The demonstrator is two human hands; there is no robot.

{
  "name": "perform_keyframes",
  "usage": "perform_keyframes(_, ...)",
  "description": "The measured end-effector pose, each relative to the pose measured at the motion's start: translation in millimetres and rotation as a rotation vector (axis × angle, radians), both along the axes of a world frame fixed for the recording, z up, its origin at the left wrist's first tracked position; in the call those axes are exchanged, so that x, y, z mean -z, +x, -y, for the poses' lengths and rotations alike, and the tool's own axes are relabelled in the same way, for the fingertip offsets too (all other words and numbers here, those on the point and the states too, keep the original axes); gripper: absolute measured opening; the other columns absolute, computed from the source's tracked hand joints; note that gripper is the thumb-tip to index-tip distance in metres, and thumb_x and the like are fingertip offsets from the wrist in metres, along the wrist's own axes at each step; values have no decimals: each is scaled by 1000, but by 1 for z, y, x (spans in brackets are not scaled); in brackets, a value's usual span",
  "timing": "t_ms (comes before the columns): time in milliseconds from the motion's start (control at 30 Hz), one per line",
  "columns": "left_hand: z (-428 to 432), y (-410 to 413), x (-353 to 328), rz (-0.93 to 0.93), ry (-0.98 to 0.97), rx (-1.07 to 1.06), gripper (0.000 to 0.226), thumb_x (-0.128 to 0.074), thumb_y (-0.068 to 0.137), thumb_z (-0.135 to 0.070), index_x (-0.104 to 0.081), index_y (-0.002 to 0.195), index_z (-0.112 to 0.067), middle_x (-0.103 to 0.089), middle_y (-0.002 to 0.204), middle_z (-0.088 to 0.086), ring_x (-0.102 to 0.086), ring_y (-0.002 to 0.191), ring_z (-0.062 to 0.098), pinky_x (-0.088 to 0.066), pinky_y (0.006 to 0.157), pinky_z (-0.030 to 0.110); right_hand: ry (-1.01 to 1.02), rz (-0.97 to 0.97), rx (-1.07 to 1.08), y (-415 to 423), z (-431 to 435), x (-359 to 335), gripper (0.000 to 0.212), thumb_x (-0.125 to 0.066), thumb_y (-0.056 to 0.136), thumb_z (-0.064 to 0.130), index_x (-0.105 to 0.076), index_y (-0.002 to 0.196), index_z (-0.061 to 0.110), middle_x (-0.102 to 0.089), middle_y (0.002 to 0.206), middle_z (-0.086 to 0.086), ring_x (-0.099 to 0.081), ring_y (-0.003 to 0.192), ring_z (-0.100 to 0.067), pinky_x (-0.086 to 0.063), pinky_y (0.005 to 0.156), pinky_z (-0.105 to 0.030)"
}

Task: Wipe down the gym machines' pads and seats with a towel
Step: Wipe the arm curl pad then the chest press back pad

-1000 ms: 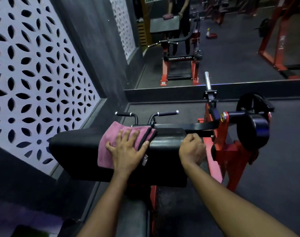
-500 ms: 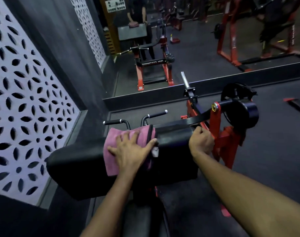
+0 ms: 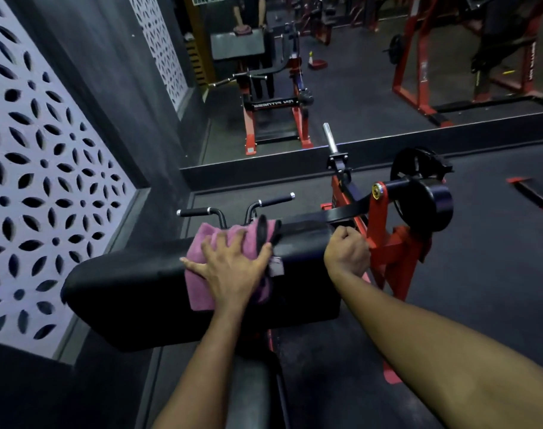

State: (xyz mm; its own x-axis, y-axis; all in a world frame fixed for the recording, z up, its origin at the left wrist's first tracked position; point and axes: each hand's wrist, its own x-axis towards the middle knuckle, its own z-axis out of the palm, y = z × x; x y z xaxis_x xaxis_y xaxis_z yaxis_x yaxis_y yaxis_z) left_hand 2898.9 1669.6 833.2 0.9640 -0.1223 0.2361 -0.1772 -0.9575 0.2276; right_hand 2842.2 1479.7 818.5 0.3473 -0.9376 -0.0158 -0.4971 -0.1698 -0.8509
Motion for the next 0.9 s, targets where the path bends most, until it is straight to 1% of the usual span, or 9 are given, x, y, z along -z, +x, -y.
perform_keyframes(133,-25,22,-3,-19,-61,-166,72,-39,76,-81,-63,127,-36,-52,142,2,-29,141,32,-6,106,83,-17,-40,-23,1,3,2,33,-43,95,25,-71,88,9,-71,98,-23,-64,93,-44,-44,76,-43)
perform_keyframes(233,1,9,-3,34,-103,-238,59,-43,78,-71,-67,117,-34,-55,136,-1,-35,134,31,-15,106,79,-56,-20,-18,2,4,6,32,-45,95,22,-72,87,7,-72,96,-25,-64,92,-45,-46,75,-44)
perform_keyframes(300,23,-3,1,51,-133,-235,52,-45,81,-67,-65,115,-35,-53,137,-2,-34,134,31,-18,106,77,-74,-11,-30,2,5,6,31,-46,96,20,-72,87,6,-71,96,-26,-64,92,-46,-45,74,-43)
perform_keyframes(400,29,-14,10,47,-115,-138,54,-42,80,-64,-63,121,-36,-48,145,-1,-30,138,31,-18,107,73,-77,-18,-43,0,7,7,31,-45,96,21,-71,88,6,-71,95,-25,-65,91,-46,-45,74,-43)
perform_keyframes(500,-5,-2,14,77,-89,-90,57,-41,80,-62,-62,124,-33,-46,146,1,-31,138,29,-20,107,71,-104,-52,-61,0,7,4,32,-44,96,26,-71,92,9,-71,94,-23,-65,90,-44,-47,75,-42)
perform_keyframes(633,-63,28,8,76,-132,-249,63,-37,81,-61,-64,126,-27,-46,148,9,-28,142,31,-15,110,72,-170,-37,-76,1,8,7,32,-43,95,26,-68,91,7,-71,92,-19,-65,87,-41,-47,74,-43)
perform_keyframes(767,-38,24,7,66,-242,-379,55,-45,85,-53,-66,128,-24,-46,150,9,-27,145,32,-9,116,70,-225,77,-42,3,4,10,38,-37,85,28,-68,82,6,-71,85,-20,-63,83,-42,-45,69,-44)
perform_keyframes(833,-8,7,12,87,-271,-336,56,-46,82,-54,-66,126,-25,-46,150,8,-28,145,33,-9,116,70,-237,88,-54,4,3,9,40,-36,85,29,-67,81,4,-70,85,-22,-63,83,-43,-44,69,-44)
perform_keyframes(900,1,-11,22,97,-226,-178,54,-49,81,-55,-64,125,-29,-44,151,5,-28,146,32,-8,116,69,-241,76,-60,3,4,10,44,-34,85,29,-68,82,1,-70,85,-24,-64,83,-44,-45,71,-44)
